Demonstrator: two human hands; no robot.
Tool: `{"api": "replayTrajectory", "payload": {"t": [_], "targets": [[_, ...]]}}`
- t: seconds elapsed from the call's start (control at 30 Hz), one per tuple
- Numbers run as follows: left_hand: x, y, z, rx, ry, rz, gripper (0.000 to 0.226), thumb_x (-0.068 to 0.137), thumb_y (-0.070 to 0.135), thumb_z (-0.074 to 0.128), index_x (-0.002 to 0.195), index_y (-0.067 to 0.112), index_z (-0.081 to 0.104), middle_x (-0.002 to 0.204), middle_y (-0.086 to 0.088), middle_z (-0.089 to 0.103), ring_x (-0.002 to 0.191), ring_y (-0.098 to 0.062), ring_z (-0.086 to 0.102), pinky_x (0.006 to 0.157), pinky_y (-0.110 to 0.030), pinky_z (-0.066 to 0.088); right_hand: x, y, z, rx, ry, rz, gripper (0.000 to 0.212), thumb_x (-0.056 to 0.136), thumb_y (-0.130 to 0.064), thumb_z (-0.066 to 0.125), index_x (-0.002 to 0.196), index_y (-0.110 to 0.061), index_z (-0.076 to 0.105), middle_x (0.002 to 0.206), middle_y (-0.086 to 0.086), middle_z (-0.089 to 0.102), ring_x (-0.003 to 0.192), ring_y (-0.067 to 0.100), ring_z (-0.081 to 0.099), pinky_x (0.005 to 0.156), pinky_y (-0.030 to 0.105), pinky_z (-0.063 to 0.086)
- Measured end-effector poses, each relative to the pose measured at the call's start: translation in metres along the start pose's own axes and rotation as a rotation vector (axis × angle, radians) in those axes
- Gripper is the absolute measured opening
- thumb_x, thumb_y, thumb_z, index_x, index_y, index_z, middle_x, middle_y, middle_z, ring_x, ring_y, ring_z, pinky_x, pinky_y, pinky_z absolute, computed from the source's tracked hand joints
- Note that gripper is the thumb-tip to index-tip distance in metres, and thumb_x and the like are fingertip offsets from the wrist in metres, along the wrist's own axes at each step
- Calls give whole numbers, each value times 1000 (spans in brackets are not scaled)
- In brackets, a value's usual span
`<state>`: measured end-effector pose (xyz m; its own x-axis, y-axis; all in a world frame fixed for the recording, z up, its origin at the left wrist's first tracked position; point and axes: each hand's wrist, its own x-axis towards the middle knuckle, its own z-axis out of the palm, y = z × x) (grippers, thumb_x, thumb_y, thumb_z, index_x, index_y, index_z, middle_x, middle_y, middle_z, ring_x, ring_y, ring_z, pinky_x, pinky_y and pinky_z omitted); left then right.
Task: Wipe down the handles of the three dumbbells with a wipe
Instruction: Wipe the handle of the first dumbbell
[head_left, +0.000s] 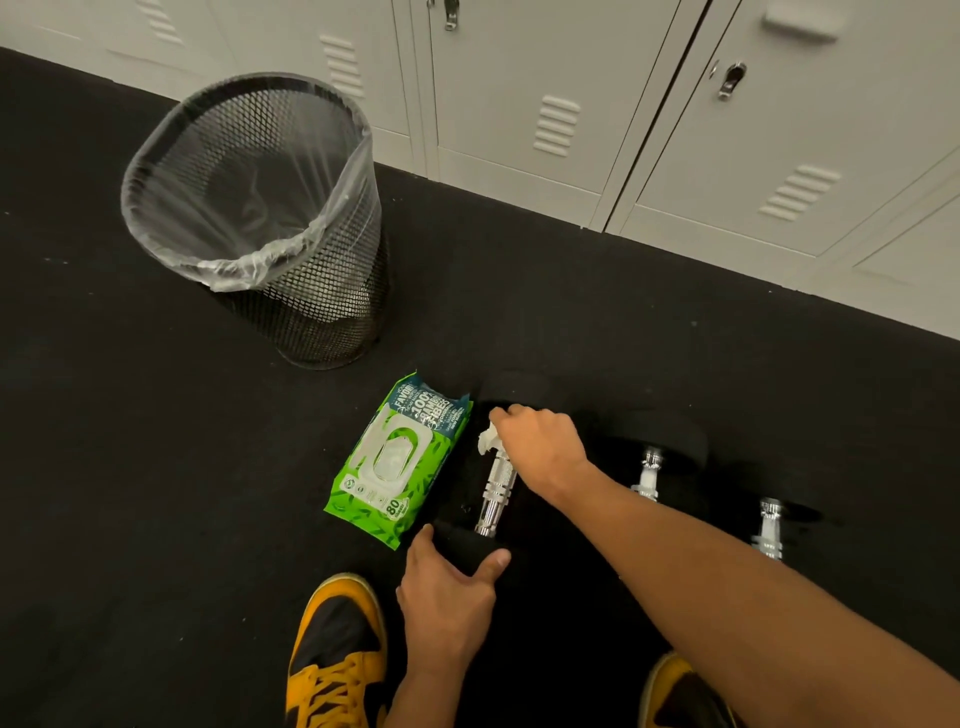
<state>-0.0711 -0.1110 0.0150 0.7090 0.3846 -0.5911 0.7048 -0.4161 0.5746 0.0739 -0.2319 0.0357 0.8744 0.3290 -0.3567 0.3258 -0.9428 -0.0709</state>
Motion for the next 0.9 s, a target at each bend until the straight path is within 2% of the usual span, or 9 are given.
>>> {"api": "replayTrajectory", "payload": {"t": [0.13, 0.33, 0.43, 0.53, 0.67, 0.9], "targets": [[-1, 1, 0, 1, 5, -1, 107, 68, 56, 81, 150, 11, 29, 141, -8, 49, 131, -27, 45, 110, -46, 36, 1, 5, -4, -94, -24, -60, 44, 92, -4, 57, 134, -12, 46, 117, 9, 64, 103, 33, 66, 74, 41, 49], [-2, 2, -3, 9, 2, 7, 105, 69, 54, 81, 149, 10, 30, 146, -9, 46, 134, -28, 42, 112, -47, 34, -3, 4, 2, -88, -26, 8, 44, 95, -6, 54, 137, -12, 42, 114, 11, 65, 100, 34, 67, 68, 39, 46], [-3, 3, -5, 15, 4, 9, 104, 70, 52, 82, 149, 9, 31, 145, -10, 46, 134, -30, 42, 112, -47, 33, -5, 3, 6, 59, -39, 99, 44, 95, -9, 54, 137, -14, 42, 112, 12, 65, 98, 32, 67, 66, 38, 44], [-5, 5, -4, 6, 4, 4, 104, 70, 52, 82, 149, 9, 31, 145, -10, 46, 133, -30, 43, 111, -48, 34, -7, 4, 9, 274, -53, 178, 29, 98, -19, 52, 127, -18, 51, 111, 10, 65, 99, 31, 65, 66, 34, 41], [-3, 5, -4, 4, 5, -1, 103, 69, 52, 82, 148, 8, 32, 144, -10, 47, 132, -30, 44, 110, -48, 36, -18, -3, 17, 358, -18, 168, 23, 96, -21, 53, 117, -20, 58, 112, 8, 66, 101, 33, 64, 74, 37, 46], [0, 5, -3, 13, -2, -9, 102, 70, 50, 82, 148, 7, 32, 143, -12, 49, 132, -31, 45, 110, -46, 37, -33, -3, 33, 577, -17, 182, 19, 94, -28, 58, 111, -26, 65, 102, 2, 68, 95, 24, 65, 72, 30, 46]]}}
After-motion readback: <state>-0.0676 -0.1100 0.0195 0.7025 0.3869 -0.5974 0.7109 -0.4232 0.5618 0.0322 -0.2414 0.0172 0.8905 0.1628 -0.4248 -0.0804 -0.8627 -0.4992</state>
